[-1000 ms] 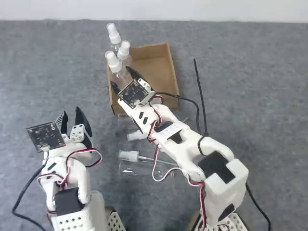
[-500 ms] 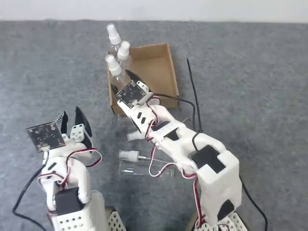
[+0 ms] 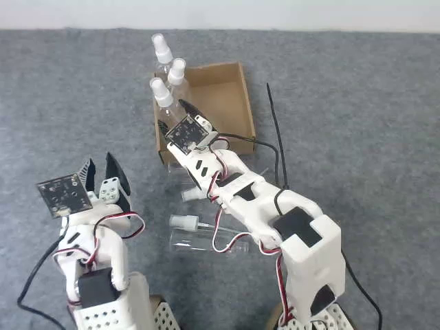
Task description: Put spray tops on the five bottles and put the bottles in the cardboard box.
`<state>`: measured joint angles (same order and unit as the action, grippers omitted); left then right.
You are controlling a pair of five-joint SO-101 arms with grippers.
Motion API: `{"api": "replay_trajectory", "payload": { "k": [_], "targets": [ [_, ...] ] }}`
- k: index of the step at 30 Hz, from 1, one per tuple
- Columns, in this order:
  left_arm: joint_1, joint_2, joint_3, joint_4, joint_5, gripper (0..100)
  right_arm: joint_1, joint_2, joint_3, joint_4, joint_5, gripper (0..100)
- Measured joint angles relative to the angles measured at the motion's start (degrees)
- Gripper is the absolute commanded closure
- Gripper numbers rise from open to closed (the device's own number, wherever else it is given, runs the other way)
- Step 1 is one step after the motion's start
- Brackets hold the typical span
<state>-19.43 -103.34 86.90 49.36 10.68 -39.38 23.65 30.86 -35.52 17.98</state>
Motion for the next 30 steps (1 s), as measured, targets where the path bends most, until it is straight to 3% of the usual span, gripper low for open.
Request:
{"api": "replay_trajectory", "payload": {
  "k": [12,17,30],
  "targets": [
    [0.0,0.0,0.0,0.0,0.0,89,0.0,0.0,0.0,0.0,0.0,98.6],
    [0.0,0.0,0.0,0.0,0.0,89,-0.1,0.0,0.0,0.0,0.0,89.9],
    [0.0,0.0,0.0,0.0,0.0,89,-0.3,0.0,-0.1,1.9,-0.1,89.0]
  ]
}}
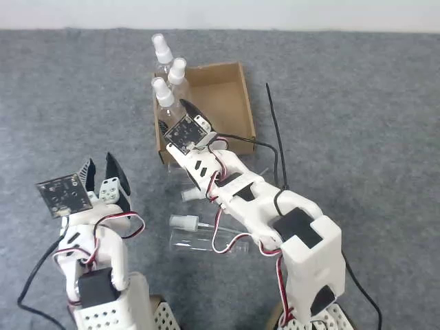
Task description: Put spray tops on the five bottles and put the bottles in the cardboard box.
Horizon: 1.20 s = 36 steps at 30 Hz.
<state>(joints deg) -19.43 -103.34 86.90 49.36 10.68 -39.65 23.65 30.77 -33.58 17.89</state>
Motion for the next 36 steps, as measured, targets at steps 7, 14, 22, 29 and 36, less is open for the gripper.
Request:
{"api": "replay_trajectory", "payload": {
  "k": [7,14,22,29,36],
  "targets": [
    [0.0,0.0,0.0,0.0,0.0,89,-0.1,0.0,0.0,1.1,-0.9,79.8],
    [0.0,0.0,0.0,0.0,0.0,89,-0.2,0.1,0.1,5.1,-3.9,79.7],
    [0.0,0.0,0.0,0.0,0.0,89,-0.2,0.1,0.1,5.5,-4.1,77.9],
    [0.0,0.0,0.0,0.0,0.0,89,-0.2,-1.9,1.6,10.3,-7.6,71.1],
    [0.0,0.0,0.0,0.0,0.0,89,-0.1,-4.5,1.7,14.1,-10.4,71.2]
  ]
}}
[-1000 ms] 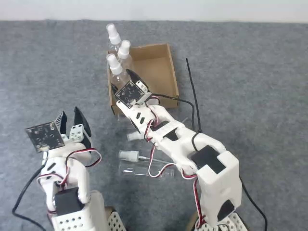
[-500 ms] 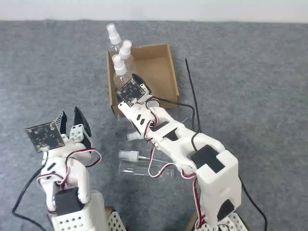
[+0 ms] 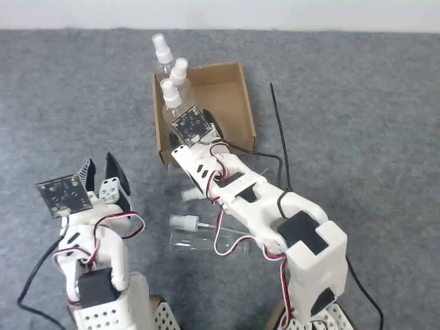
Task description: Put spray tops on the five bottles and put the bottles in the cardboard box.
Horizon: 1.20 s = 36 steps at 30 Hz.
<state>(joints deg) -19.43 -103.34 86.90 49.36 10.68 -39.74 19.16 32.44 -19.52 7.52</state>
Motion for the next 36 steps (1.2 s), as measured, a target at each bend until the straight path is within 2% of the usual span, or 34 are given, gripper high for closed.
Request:
{"api": "replay_trajectory", "payload": {
  "k": [19,30,36],
  "targets": [
    [0.0,0.0,0.0,0.0,0.0,89,0.0,-15.5,9.8,0.7,0.0,71.2],
    [0.0,0.0,0.0,0.0,0.0,89,0.0,-30.0,9.8,20.5,0.0,71.2],
    [0.0,0.0,0.7,-2.7,0.0,89,0.0,-37.2,9.8,29.1,0.0,71.3]
  ]
}}
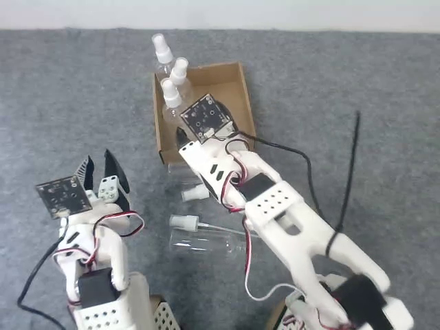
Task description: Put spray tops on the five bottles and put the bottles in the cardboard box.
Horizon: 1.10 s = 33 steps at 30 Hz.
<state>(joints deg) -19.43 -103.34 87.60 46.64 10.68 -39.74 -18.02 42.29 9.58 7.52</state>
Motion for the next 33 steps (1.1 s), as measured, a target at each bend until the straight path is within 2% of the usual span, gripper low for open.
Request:
{"api": "replay_trajectory", "payload": {
  "k": [7,15,18,21,27,33],
  "targets": [
    [0.0,0.0,0.4,0.0,0.0,89,0.4,-4.8,-1.1,11.3,0.0,71.3],
    [0.0,0.0,0.4,0.0,0.0,89,0.4,-4.9,-15.6,39.9,-0.2,71.3],
    [0.0,0.0,0.4,0.0,0.0,89,0.4,-4.9,-19.0,47.3,-0.2,71.3],
    [-0.5,0.0,0.4,0.0,0.0,89,0.3,-4.9,-20.7,51.7,-0.2,71.3],
    [-6.5,0.0,0.4,-2.8,0.2,89,-3.4,-4.9,-21.7,58.2,-0.2,71.3],
    [-7.6,0.0,0.4,-3.2,2.3,89,-8.9,-4.9,-21.7,66.5,-0.2,71.1]
  ]
}}
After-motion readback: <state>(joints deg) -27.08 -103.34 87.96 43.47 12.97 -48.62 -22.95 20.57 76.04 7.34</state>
